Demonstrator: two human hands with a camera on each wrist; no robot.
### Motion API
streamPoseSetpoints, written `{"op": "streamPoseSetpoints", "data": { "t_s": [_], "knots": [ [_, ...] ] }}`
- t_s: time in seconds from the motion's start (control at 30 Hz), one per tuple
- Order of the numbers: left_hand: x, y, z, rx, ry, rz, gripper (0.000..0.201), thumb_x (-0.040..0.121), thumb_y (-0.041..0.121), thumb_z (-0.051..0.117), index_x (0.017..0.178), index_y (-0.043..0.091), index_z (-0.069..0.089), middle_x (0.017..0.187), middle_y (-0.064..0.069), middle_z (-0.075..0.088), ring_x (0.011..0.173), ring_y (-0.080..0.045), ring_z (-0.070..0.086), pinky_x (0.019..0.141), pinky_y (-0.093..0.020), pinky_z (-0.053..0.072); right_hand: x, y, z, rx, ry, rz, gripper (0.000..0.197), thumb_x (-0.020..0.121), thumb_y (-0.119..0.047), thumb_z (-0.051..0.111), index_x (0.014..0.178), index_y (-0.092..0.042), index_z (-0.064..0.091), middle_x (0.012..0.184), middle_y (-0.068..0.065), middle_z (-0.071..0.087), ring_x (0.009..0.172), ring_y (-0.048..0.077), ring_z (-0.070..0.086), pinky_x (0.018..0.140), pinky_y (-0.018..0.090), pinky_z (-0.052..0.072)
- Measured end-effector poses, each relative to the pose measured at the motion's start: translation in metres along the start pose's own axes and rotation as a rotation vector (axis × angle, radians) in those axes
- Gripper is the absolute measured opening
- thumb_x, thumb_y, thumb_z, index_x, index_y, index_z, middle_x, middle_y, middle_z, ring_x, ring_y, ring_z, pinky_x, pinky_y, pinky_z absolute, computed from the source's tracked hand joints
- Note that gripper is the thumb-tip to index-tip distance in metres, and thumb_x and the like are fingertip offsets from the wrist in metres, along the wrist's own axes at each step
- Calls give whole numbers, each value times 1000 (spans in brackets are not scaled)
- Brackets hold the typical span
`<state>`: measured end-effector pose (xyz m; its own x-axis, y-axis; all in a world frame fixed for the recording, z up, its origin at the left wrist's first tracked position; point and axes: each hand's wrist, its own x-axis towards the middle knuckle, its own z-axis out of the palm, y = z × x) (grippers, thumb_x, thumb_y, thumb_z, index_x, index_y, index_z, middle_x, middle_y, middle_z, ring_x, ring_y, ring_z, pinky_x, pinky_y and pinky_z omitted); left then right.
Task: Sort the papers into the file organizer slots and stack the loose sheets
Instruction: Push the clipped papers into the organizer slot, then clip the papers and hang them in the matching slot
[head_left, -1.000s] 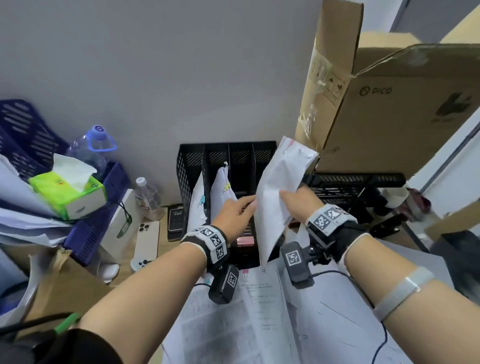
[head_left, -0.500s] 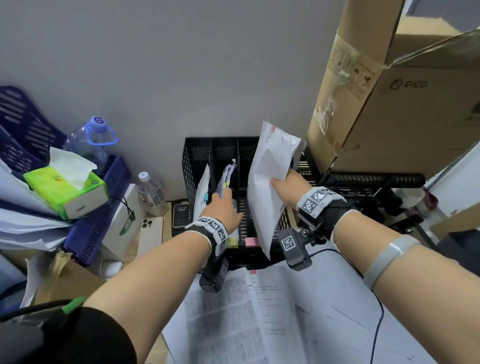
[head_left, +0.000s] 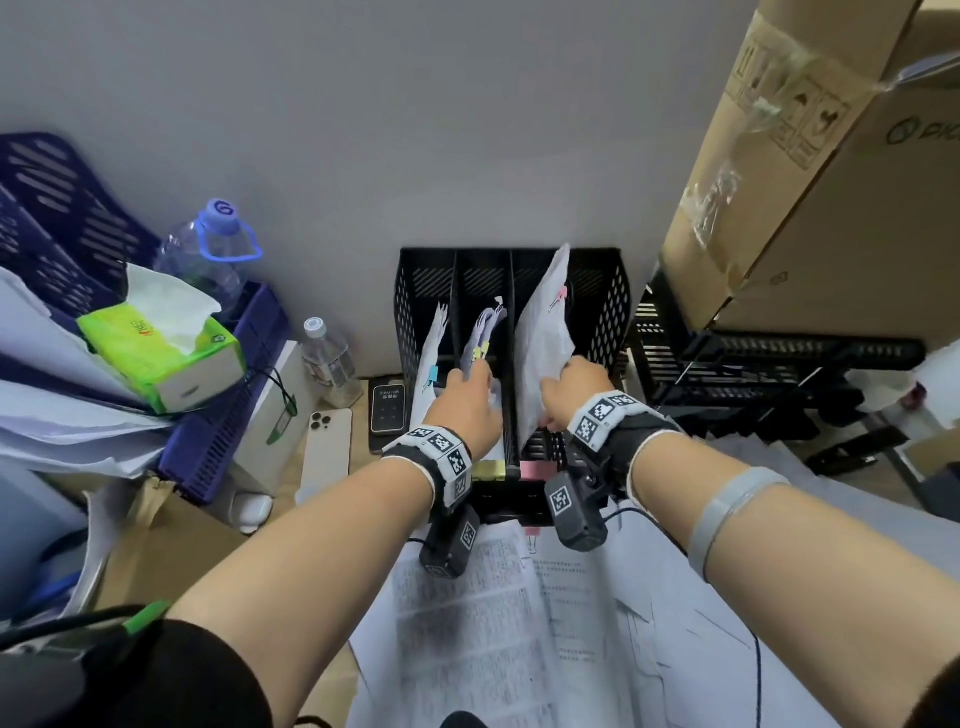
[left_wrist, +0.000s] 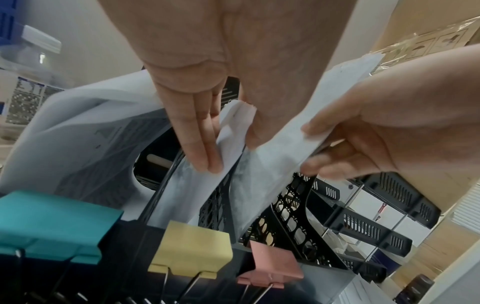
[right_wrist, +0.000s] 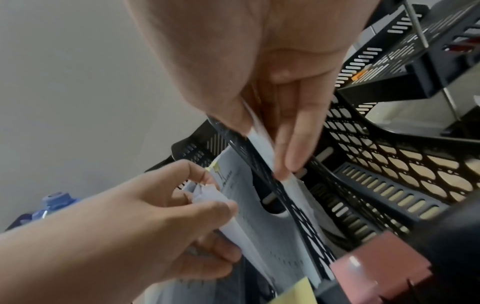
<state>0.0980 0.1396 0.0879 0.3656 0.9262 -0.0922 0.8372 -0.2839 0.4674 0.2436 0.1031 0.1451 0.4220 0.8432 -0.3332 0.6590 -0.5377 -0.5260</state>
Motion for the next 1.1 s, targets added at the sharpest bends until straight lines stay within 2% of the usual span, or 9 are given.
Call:
{"op": "streamPoseSetpoints", "data": {
  "t_s": [0.13, 0.3, 0.4, 0.53, 0.6, 0.7, 0.8, 0.97, 1.1],
  "knots": [
    [-5, 0, 2, -24, 2, 10, 31, 93, 22, 56, 120, 19, 42, 113, -10, 46, 70, -29, 58, 67, -37, 54, -1, 13, 13, -54, -178, 6, 22, 85, -26, 55, 79, -6, 60, 74, 7, 67, 69, 26, 65, 64, 30, 54],
    [-24, 1, 3, -262, 22, 124, 39, 91, 25, 62, 124, 29, 41, 100, -6, 52, 72, -21, 62, 73, -35, 56, -12, 45, 25, 182, -306, 131, 22, 83, -17, 56, 90, -1, 69, 79, 16, 76, 74, 33, 75, 76, 50, 61],
    [-46, -1, 11, -443, -14, 104, 28, 90, 29, 67, 110, 27, 47, 86, -8, 63, 66, -20, 67, 65, -32, 57, -27, 72, 40, 232, -451, 237, 18, 92, -7, 56, 96, 3, 69, 80, 14, 74, 71, 30, 74, 68, 42, 63],
    [-82, -30, 39, -350, -251, -58, 16, 93, 32, 65, 88, 16, 62, 85, -6, 72, 69, -17, 74, 70, -35, 62, -48, 121, 81, 211, -573, 340, 20, 92, -10, 57, 107, 0, 65, 85, 10, 68, 65, 24, 68, 56, 34, 57],
    [-99, -56, 55, -142, -370, -190, 14, 91, 30, 65, 88, 18, 60, 94, -5, 72, 85, -21, 71, 80, -35, 58, -56, 140, 101, 180, -581, 329, 10, 89, -11, 58, 94, -5, 64, 77, 9, 63, 60, 20, 64, 50, 28, 55],
    [-131, -99, 72, 22, -418, -499, 38, 85, 28, 67, 117, 13, 52, 119, -11, 64, 109, -30, 62, 91, -36, 53, -70, 157, 124, 100, -592, 292, 25, 87, -11, 59, 64, -14, 50, 65, 8, 52, 64, 24, 63, 47, 25, 51],
    [-165, -125, 87, 13, -397, -657, 67, 84, 34, 67, 136, 4, 38, 134, -18, 55, 123, -34, 55, 99, -38, 49, -81, 163, 144, -36, -603, 161, 31, 81, -19, 63, 56, -15, 44, 64, 7, 47, 65, 28, 60, 53, 26, 45],
    [-195, -132, 102, -215, -315, -697, 55, 87, 27, 70, 133, 9, 46, 128, -11, 60, 119, -29, 57, 92, -30, 44, -97, 164, 159, -76, -570, 15, 20, 82, -25, 66, 88, -8, 57, 78, 1, 52, 66, 15, 49, 56, 24, 36],
    [-203, -118, 99, -338, -185, -661, 11, 89, 20, 66, 90, 19, 55, 87, 1, 59, 89, -22, 54, 76, -25, 38, -98, 171, 167, 4, -483, -49, 23, 82, -20, 65, 103, -12, 70, 85, 2, 67, 78, 21, 60, 73, 29, 49]
  ]
}}
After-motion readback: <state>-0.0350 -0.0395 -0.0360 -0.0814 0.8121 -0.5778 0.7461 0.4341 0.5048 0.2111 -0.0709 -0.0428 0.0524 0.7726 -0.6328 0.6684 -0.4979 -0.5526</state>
